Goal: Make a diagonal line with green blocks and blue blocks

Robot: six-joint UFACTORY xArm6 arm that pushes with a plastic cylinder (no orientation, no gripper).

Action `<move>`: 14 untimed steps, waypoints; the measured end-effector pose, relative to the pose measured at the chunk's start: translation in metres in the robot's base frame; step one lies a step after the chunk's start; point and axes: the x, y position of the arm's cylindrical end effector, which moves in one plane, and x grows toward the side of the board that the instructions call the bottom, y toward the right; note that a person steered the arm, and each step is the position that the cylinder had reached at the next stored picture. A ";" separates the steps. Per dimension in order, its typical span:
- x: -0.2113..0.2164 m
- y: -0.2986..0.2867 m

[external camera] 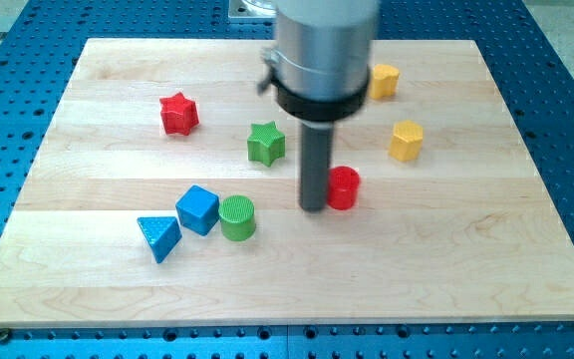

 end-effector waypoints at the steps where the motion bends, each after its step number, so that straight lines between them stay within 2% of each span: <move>1: 0.063 -0.043; 2: 0.063 -0.122; 3: 0.010 -0.132; 4: -0.012 -0.123; 6: 0.021 -0.180; 7: -0.014 -0.199; 8: -0.047 -0.147; 9: -0.038 -0.157; 10: 0.006 -0.271; 11: 0.006 -0.216; 12: -0.036 -0.127; 13: -0.066 -0.074; 14: -0.120 -0.081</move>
